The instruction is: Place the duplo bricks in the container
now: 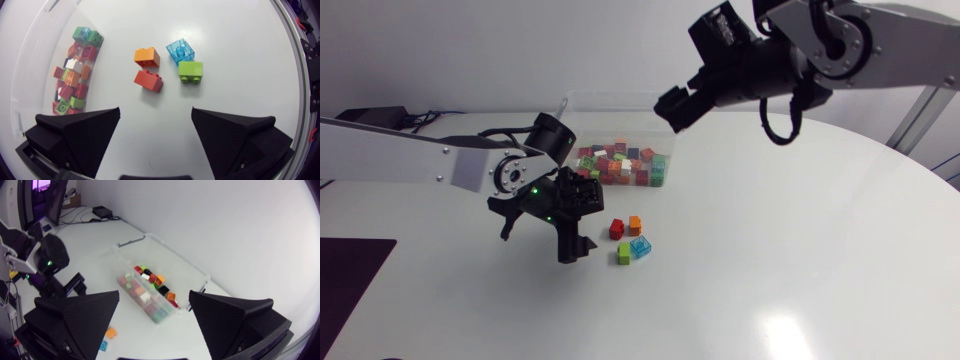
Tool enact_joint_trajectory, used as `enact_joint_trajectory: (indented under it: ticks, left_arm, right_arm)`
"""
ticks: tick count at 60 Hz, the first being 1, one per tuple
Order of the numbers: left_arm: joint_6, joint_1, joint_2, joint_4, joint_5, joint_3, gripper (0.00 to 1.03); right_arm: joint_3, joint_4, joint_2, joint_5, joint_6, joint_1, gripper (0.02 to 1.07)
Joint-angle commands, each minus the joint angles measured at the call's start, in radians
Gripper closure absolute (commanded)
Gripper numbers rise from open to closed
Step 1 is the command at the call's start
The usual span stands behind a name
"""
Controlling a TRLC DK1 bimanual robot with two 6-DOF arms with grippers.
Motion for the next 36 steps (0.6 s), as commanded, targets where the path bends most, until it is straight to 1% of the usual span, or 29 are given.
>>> enact_joint_trajectory:
  ticks: [1, 15, 22, 36]
  left_arm:
    - [0.094, -0.006, 0.052, 0.003, 0.013, 0.065, 0.04]
    - [0.213, -0.011, 0.124, -0.034, 0.033, 0.126, 0.05]
    - [0.244, -0.011, 0.144, -0.043, 0.05, 0.145, 0.05]
    - [0.27, -0.011, 0.25, -0.069, 0.069, 0.258, 0.07]
  right_arm:
    - [-0.122, 0.006, -0.062, -0.01, -0.037, 0.016, 0.06]
    - [-0.361, 0.04, -0.17, -0.019, -0.057, 0.036, 0.06]
    - [-0.431, 0.065, -0.173, -0.019, -0.056, 0.039, 0.06]
    - [-0.45, 0.065, -0.142, -0.033, -0.08, 0.067, 0.06]
